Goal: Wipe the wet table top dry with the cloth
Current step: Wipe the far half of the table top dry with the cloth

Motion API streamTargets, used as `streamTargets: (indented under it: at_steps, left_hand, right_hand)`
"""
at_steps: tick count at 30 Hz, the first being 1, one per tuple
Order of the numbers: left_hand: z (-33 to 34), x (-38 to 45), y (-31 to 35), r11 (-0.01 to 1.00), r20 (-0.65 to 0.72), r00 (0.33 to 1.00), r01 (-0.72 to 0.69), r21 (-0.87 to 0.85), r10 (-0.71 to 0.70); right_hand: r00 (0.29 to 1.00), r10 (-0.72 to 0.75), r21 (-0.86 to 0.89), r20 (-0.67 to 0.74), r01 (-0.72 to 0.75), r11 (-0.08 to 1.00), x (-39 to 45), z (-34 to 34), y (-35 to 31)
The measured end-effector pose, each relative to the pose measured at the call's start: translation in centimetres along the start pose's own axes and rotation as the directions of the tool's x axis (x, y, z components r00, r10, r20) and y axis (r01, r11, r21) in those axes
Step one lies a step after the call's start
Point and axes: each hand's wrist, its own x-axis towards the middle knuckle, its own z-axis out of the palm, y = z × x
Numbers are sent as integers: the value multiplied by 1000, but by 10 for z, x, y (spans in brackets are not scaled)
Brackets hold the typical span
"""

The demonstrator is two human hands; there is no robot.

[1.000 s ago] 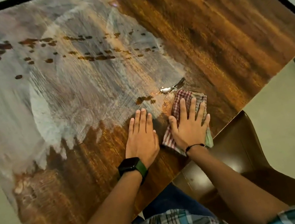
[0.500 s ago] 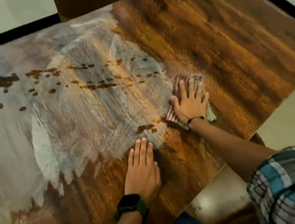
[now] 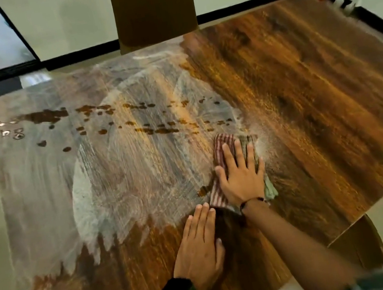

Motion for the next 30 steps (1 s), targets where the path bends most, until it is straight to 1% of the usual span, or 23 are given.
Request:
streamTargets:
  at_steps: [3, 6, 9, 11, 12, 14, 18, 20, 22, 24, 26, 28, 29, 30]
  left_hand:
    - [0, 1, -1, 1000, -100, 995, -15, -25, 12]
    - [-7, 1, 3, 984, -145, 989, -14, -178, -12]
    - [-8, 5, 2, 973, -174, 983, 17, -229, -58]
    - [-8, 11, 2, 969, -183, 979, 45, -245, -91]
    - [-8, 15, 2, 970, -184, 979, 43, -239, -88]
    - [-7, 19, 2, 976, -191, 980, 19, -216, -62]
    - [-6, 18, 0, 975, -162, 986, 6, -221, -43]
    - [-6, 14, 1, 977, -163, 987, -19, -211, -16]
    - [-7, 10, 0, 969, -176, 983, 3, -246, -48]
    - [-9, 7, -4, 960, -208, 971, 59, -274, -119]
    - [-11, 4, -6, 954, -207, 963, 109, -280, -170]
    - [-12, 6, -8, 953, -196, 963, 124, -276, -182]
    - [-14, 6, -8, 950, -188, 964, 128, -284, -186]
    - [-14, 6, -8, 949, -192, 963, 128, -287, -188]
  right_hand:
    - [998, 57, 11, 11, -57, 998, 30, -9, -5]
    - [998, 56, -2, -4, -56, 998, 23, -5, -10]
    - [1000, -26, -5, 9, 26, 1000, -18, 9, -16]
    - [994, -105, -49, -40, 103, 993, -54, 21, -19]
    - [990, -135, -79, -44, 131, 988, -66, 26, -19]
    - [991, -134, -99, -6, 133, 986, -71, 29, -15]
    - [979, -205, -70, 14, 205, 976, -41, 17, -12]
    - [984, -173, -18, 30, 173, 985, -4, 4, -11]
    - [991, -127, -15, 40, 127, 992, 24, -6, -11]
    - [992, -117, -15, 43, 118, 993, 26, -6, -15]
    - [986, -163, -47, 32, 165, 985, -2, 6, -21]
    - [960, -279, -100, -29, 275, 956, -46, 20, -26]
    - [942, -332, -128, -43, 325, 937, -65, 28, -26]
    - [931, -365, -143, -26, 358, 923, -76, 33, -25]
